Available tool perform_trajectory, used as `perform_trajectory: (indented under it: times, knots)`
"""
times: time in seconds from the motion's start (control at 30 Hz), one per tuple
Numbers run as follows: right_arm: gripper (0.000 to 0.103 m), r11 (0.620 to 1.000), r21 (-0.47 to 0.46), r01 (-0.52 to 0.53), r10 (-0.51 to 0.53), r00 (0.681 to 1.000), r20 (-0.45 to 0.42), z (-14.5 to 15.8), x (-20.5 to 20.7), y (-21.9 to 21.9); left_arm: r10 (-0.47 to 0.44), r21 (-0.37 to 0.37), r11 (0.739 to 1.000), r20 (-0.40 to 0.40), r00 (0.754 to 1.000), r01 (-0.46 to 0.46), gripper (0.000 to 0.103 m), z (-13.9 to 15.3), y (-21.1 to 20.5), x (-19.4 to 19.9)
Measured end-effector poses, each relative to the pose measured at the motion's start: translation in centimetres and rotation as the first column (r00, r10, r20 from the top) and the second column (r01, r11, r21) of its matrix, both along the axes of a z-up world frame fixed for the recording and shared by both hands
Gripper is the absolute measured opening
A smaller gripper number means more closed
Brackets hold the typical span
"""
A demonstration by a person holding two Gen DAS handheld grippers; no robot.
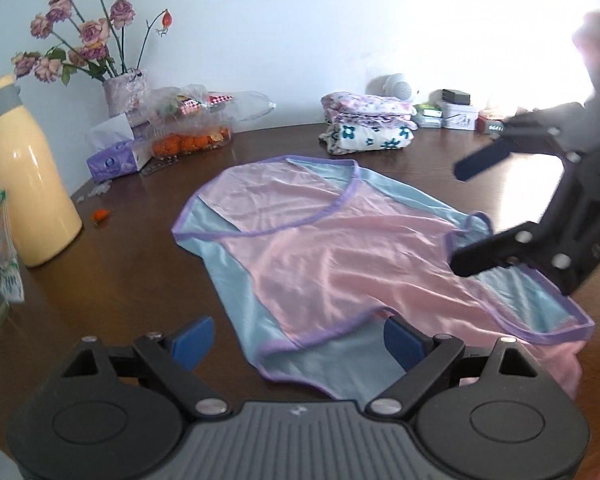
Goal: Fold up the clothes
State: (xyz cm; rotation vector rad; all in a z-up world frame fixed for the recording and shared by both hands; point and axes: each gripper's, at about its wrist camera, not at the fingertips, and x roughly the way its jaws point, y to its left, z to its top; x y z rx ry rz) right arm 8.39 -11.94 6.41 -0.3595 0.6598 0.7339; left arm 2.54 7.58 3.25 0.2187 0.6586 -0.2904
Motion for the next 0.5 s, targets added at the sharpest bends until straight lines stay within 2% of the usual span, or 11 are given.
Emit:
perform_trajectory:
  times: [0.13,0.27,0.33,0.4,0.43,0.47,0.5]
  knots:
    - [0.103,0.999,0.023,0.046,-0.046,0.999,-0.018,-1.2,-3.4,-2.3,-0.008,-0.052,0.999,-0.015,1.000,0.008,0.092,-1.0,-0.8,-2.1]
    - [0.103,0.990,0.083,0.118,-0.113,0.992,-0.058,-2.6,-5.7,-4.9,-0.022,-0.060,0.998,-0.026,0.999,0.020,0.090,-1.8,-1.6,-3.6]
    - [0.102,0.978,0.140,0.153,-0.142,0.986,-0.085,-3.0,-6.6,-6.2,-0.032,-0.051,0.998,-0.029,0.999,0.030,0.080,-2.0,-2.2,-4.1]
    - [0.096,0.967,0.180,0.179,-0.162,0.981,-0.104,-3.5,-7.2,-7.1,-0.058,-0.048,0.997,-0.035,0.998,0.056,0.071,-2.0,-2.7,-4.5]
    - [0.087,0.963,0.194,0.189,-0.170,0.979,-0.111,-3.8,-7.4,-7.4,-0.072,-0.046,0.996,-0.037,0.997,0.070,0.062,-2.1,-3.0,-4.7]
    - [0.074,0.959,0.207,0.196,-0.173,0.977,-0.121,-4.1,-7.6,-7.6,-0.086,-0.044,0.995,-0.040,0.996,0.084,0.057,-2.1,-3.2,-4.9]
    - [0.069,0.956,0.215,0.198,-0.171,0.976,-0.136,-4.4,-7.6,-7.6,-0.100,-0.037,0.994,-0.049,0.994,0.098,0.047,-2.3,-3.5,-5.0]
